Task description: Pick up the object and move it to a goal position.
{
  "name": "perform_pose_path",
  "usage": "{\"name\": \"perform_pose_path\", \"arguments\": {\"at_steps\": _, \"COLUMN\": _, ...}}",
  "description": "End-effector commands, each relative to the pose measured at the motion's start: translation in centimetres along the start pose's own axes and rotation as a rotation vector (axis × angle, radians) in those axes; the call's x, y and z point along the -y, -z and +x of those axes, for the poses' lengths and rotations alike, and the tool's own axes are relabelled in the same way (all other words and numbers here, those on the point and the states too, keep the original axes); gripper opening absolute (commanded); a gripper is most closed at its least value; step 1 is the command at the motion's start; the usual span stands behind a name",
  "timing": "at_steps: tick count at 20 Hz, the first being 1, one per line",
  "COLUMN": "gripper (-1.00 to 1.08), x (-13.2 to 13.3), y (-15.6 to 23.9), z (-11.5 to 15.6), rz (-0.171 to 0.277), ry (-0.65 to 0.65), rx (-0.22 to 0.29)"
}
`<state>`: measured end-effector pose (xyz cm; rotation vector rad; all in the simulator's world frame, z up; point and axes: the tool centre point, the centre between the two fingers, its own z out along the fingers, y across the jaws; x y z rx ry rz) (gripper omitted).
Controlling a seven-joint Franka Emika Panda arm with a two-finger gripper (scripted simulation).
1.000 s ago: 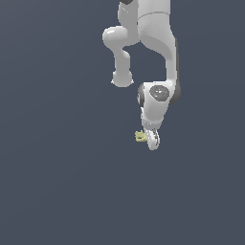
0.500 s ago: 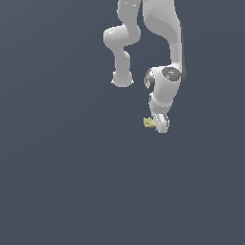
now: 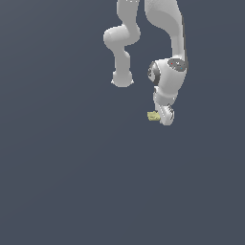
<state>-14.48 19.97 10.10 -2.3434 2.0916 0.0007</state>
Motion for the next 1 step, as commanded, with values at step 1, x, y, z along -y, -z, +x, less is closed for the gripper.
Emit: {"name": "perform_pose_path", "arguments": {"at_steps": 1, "gripper": -1.0, "x": -0.16, "y": 0.11, "z": -0.13, "rz": 0.0, "ry": -0.001, "rx": 0.0}}
